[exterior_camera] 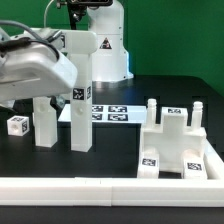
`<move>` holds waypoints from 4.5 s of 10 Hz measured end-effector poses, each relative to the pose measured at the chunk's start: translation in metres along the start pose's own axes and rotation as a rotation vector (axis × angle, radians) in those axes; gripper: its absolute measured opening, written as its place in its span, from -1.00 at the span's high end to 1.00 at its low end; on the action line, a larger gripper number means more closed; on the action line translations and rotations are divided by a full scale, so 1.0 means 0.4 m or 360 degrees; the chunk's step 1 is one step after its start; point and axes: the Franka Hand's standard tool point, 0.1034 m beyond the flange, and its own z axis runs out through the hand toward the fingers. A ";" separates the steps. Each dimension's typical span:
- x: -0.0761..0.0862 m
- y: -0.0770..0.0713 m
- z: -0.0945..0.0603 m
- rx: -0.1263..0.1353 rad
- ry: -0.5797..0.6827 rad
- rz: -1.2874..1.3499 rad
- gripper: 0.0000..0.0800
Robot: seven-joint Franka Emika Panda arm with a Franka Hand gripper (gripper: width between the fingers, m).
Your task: Assemble chair
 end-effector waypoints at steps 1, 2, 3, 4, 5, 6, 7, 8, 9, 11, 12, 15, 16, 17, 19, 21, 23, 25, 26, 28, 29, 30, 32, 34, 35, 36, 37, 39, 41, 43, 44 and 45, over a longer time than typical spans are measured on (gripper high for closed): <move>0.004 0.018 -0.005 0.0075 0.0010 0.0029 -0.62; 0.000 0.034 -0.008 0.0134 -0.0013 0.0054 -0.62; 0.001 0.060 -0.018 0.0260 -0.0063 0.0091 -0.62; 0.014 0.097 -0.029 0.0350 -0.0088 0.0122 -0.62; 0.016 0.126 -0.033 0.0412 -0.0135 0.0172 -0.62; 0.021 0.138 -0.033 0.0512 -0.0155 0.0231 -0.62; 0.018 0.138 -0.037 0.0525 -0.0113 0.0261 -0.62; 0.010 0.135 -0.034 0.0521 -0.0120 0.0261 -0.62; 0.012 0.136 -0.030 0.0518 -0.0123 0.0263 -0.62; 0.001 0.134 -0.025 0.0521 -0.0220 0.0325 -0.62; 0.003 0.142 -0.020 0.0520 -0.0297 0.0379 -0.62; 0.002 0.149 -0.007 0.0505 -0.0383 0.0494 -0.62; 0.014 0.149 -0.006 0.0497 -0.0351 0.0499 -0.62; 0.026 0.140 -0.019 0.0481 -0.0228 0.0480 -0.62; -0.009 0.149 0.005 0.0522 -0.0334 0.0521 -0.62; -0.026 0.153 0.018 0.0536 -0.0441 0.0587 -0.62; -0.058 0.174 0.048 0.0533 -0.0861 0.0740 -0.62; -0.057 0.162 0.046 0.0530 -0.0804 0.0667 -0.62; -0.077 0.153 0.046 0.0555 -0.0792 0.0672 -0.62; -0.070 0.173 0.059 0.0646 -0.0829 0.0753 -0.62; -0.072 0.182 0.058 0.0687 -0.0824 0.0794 -0.62; -0.071 0.177 0.058 0.0762 -0.0823 0.0847 -0.62; -0.048 0.176 0.050 0.0958 -0.0804 0.1010 -0.62; -0.029 0.188 0.045 0.1127 -0.0742 0.1077 -0.62; -0.024 0.190 0.046 0.1213 -0.0708 0.1119 -0.62; -0.032 0.190 0.055 0.1231 -0.0692 0.1153 -0.62; -0.038 0.190 0.071 0.1245 -0.0667 0.1198 -0.62; -0.040 0.194 0.073 0.1245 -0.0674 0.1199 -0.62; -0.053 0.188 0.086 0.1240 -0.0693 0.1210 -0.62; -0.059 0.165 0.098 0.1228 -0.0709 0.1214 -0.62; -0.058 0.148 0.103 0.1217 -0.0717 0.1200 -0.62; -0.056 0.134 0.108 0.1206 -0.0722 0.1192 -0.62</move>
Offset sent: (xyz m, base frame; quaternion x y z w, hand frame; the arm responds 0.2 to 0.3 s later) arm 0.0134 -0.0346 0.0002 0.2050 -0.0503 0.0014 0.9775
